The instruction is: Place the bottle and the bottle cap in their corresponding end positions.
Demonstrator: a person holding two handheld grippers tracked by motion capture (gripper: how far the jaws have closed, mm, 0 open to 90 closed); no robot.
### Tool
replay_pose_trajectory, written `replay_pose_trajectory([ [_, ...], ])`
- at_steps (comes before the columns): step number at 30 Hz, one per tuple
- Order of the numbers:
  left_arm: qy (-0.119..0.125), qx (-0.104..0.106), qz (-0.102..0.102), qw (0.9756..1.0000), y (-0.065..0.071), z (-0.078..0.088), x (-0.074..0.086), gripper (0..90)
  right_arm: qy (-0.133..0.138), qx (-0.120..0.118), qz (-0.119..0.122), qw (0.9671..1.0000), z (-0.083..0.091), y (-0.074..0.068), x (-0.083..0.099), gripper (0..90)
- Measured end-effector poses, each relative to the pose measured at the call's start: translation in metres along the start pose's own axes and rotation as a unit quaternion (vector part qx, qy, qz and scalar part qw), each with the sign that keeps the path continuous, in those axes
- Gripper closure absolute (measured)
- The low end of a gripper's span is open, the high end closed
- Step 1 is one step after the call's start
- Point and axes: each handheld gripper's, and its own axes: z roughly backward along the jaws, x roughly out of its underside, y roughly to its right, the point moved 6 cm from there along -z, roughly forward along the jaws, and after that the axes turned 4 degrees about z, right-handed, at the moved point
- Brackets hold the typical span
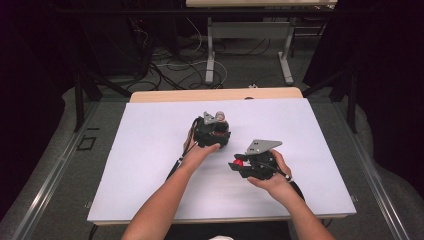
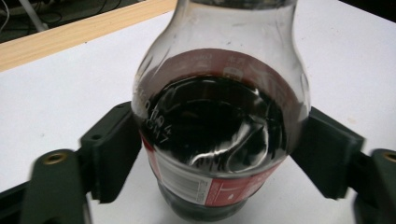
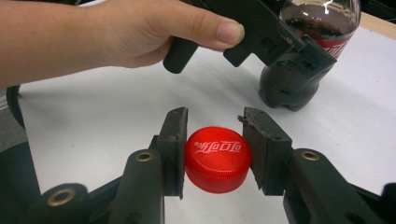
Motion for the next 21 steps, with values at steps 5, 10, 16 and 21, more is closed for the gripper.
replay_pose_trajectory([
  [5,0.002,0.005,0.011,0.9999,-0.001,0.01,0.0,11.5,0.005,0.004,0.001,1.0,-0.008,0.003,-0.002,61.1],
  [10,0.013,0.012,0.023,0.9996,-0.001,0.022,-0.003,3.4,0.003,-0.003,-0.002,1.0,-0.019,0.004,-0.004,61.1],
  [16,0.023,0.026,0.034,0.9988,-0.002,0.041,0.0,0.6,-0.008,-0.006,-0.004,0.9999,-0.032,0.007,-0.004,61.1],
  [21,0.031,0.028,0.039,0.9984,-0.002,0.056,0.005,0.6,-0.015,-0.008,-0.009,0.9998,-0.039,0.008,-0.004,61.1],
])
